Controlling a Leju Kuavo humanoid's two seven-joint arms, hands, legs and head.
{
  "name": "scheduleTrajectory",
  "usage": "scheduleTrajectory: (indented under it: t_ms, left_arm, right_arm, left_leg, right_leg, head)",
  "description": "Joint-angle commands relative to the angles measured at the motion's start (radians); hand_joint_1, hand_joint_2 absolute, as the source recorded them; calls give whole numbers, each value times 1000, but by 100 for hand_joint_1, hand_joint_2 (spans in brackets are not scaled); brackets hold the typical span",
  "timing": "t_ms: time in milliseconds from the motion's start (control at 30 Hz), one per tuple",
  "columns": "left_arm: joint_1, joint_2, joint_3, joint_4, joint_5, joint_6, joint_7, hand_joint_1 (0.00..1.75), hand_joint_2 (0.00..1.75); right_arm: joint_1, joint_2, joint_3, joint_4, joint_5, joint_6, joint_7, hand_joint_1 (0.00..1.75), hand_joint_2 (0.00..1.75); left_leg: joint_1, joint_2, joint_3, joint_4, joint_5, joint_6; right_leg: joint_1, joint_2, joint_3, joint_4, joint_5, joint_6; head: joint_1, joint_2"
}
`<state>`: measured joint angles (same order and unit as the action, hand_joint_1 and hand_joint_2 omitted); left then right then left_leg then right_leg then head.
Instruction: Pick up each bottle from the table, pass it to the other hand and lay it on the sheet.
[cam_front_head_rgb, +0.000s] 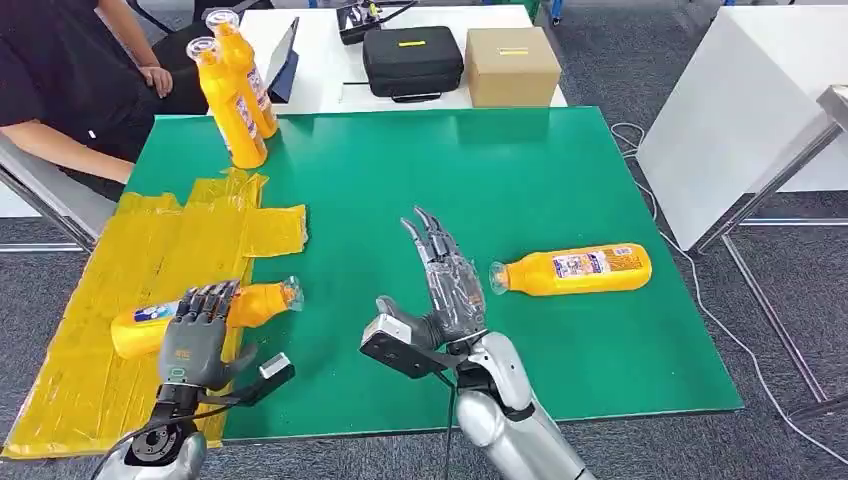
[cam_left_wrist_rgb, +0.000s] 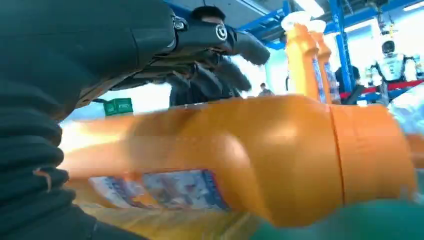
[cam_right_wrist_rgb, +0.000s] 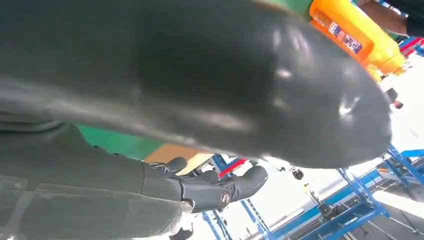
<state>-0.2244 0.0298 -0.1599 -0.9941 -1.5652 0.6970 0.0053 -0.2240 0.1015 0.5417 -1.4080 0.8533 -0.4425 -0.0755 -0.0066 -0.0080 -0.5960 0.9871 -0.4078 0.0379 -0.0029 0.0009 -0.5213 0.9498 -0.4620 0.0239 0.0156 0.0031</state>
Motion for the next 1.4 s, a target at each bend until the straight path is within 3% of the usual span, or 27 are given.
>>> scheduleTrajectory:
  t_ms: [33,267,333,400,467,567,633,800,1033,1067,1233,1400]
  left_arm:
    - [-17,33,-61,73,6,1,-18,0,0]
    - [5,-1,-5,16,59,1,-135,0,0]
    - [27,-78,157,-29,157,1,-324,0,0]
    - [15,-242,470,-74,414,1,-703,0,0]
    - [70,-185,267,-228,938,1,-703,0,0]
    - [179,-120,156,-611,1406,-68,-668,0,0]
    - [229,-103,148,-727,1563,-141,-630,0,0]
    - [264,-95,141,-737,1624,-186,-649,0,0]
    - [255,-96,142,-711,1632,-188,-669,0,0]
    - [252,-98,143,-709,1644,-192,-666,0,0]
    - [382,-109,160,-802,1868,-402,-592,0,0]
    - [335,-154,182,-729,1875,-461,-575,0,0]
  right_arm:
    - [-59,-25,18,90,-8,4,-6,0,0]
    - [-63,-37,-1,89,-15,9,-3,0,0]
    - [-61,-44,-18,86,-18,11,-2,0,0]
    - [-51,-50,-47,75,-53,21,-13,0,0]
    - [-62,-63,-61,91,-75,20,-34,0,0]
    - [-62,-88,-83,102,-100,43,-51,0,0]
    - [-36,-113,-109,74,-97,59,-40,0,0]
    - [-10,-142,-143,42,-82,87,-35,0,0]
    - [-12,-133,-145,43,-79,92,-37,0,0]
    - [-15,-131,-147,51,-69,96,-22,0,175]
    - [28,-257,-190,5,-41,163,14,0,175]
    - [26,-336,-204,-15,44,302,84,0,175]
  left_leg:
    - [0,2,4,-1,-1,-2]
    - [0,0,3,-1,-1,-2]
    - [0,1,3,0,-1,-2]
    - [0,0,2,0,-1,-1]
    - [1,-1,1,1,-1,-1]
    - [1,0,0,2,-2,-1]
    - [2,5,1,3,-3,-2]
    - [0,-3,2,1,-2,-1]
    - [0,-1,3,0,-2,-2]
    - [0,-1,2,0,-1,-2]
    - [0,0,5,0,-3,-1]
    - [-1,-5,1,0,-1,0]
  right_leg:
    - [0,1,4,-2,-1,0]
    - [0,0,4,-1,-1,0]
    - [0,0,4,-1,-1,0]
    - [0,0,2,-1,-1,0]
    - [1,-2,3,-1,-1,1]
    - [1,0,1,0,-1,1]
    - [2,4,1,0,-1,0]
    - [0,-3,2,-1,-1,0]
    - [0,-2,3,-1,-2,0]
    - [0,-1,3,-1,-1,0]
    - [0,-1,5,-2,-2,0]
    - [-1,-4,2,-2,-1,1]
  head:
    - [0,0]
    - [0,0]
    - [0,0]
    - [0,0]
    - [0,0]
    - [1,0]
    - [0,0]
    - [0,0]
    - [0,0]
    - [0,0]
    - [0,0]
    - [0,0]
